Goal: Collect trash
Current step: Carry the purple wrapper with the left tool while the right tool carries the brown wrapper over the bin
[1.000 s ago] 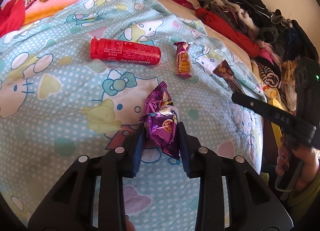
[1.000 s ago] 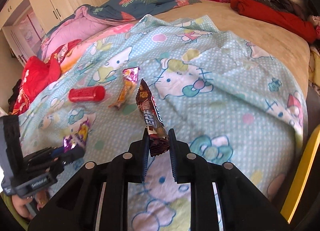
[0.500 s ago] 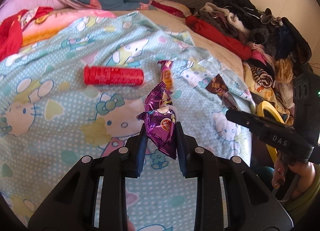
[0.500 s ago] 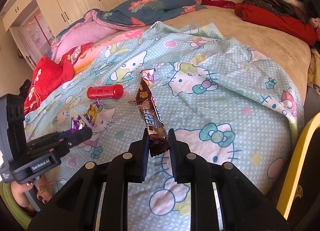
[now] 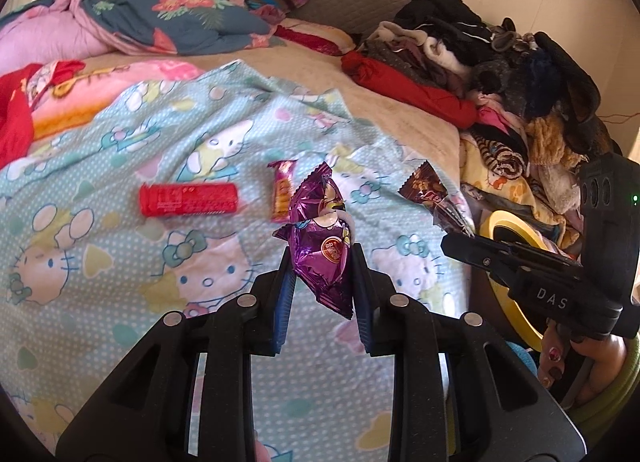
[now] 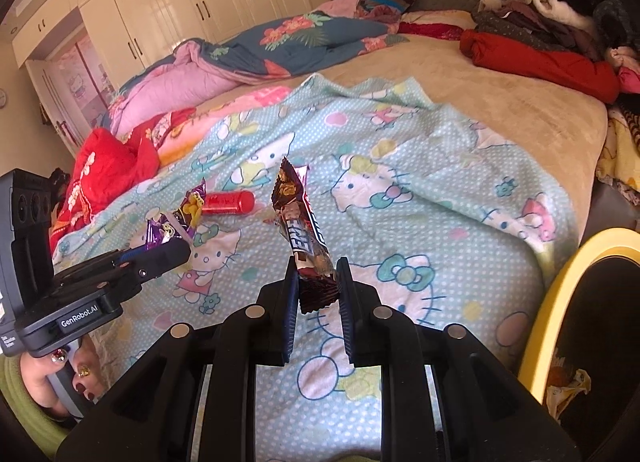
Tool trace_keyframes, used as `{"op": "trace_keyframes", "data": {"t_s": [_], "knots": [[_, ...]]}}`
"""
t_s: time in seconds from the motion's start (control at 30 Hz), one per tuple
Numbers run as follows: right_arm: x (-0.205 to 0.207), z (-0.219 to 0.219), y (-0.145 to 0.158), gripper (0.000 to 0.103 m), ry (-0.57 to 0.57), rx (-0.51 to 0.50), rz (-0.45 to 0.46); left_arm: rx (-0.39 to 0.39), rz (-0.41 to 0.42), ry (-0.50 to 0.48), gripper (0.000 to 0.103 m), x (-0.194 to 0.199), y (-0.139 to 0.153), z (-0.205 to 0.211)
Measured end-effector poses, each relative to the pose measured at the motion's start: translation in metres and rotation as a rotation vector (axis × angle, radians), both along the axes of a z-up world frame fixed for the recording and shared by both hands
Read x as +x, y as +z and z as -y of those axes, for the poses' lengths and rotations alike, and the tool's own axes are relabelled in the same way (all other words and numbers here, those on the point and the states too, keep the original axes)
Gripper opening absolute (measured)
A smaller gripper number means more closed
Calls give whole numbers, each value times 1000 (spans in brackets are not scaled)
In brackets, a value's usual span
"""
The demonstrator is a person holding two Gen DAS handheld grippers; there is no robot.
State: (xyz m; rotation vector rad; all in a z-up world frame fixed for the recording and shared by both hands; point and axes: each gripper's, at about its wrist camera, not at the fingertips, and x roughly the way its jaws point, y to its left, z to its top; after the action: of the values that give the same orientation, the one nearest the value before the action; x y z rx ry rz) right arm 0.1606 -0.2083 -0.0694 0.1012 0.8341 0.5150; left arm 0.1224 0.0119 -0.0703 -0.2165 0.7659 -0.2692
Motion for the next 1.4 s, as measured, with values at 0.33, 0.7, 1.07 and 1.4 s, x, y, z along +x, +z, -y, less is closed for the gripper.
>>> {"op": "trace_keyframes", "data": {"t_s": [0.33, 0.7, 1.07, 1.4], "knots": [[-10, 20, 16, 18, -34, 3, 32, 4, 32, -34, 20, -5, 13, 16], [-21, 47, 25, 18, -82, 23, 47, 9, 63, -64, 20, -8, 28, 32], [-29, 83, 32, 18, -151, 41, 61, 15, 90, -109, 20, -12, 41, 57], [-36, 123, 35, 18, -238, 69, 66, 26, 102, -165, 20, -16, 46, 85]]}}
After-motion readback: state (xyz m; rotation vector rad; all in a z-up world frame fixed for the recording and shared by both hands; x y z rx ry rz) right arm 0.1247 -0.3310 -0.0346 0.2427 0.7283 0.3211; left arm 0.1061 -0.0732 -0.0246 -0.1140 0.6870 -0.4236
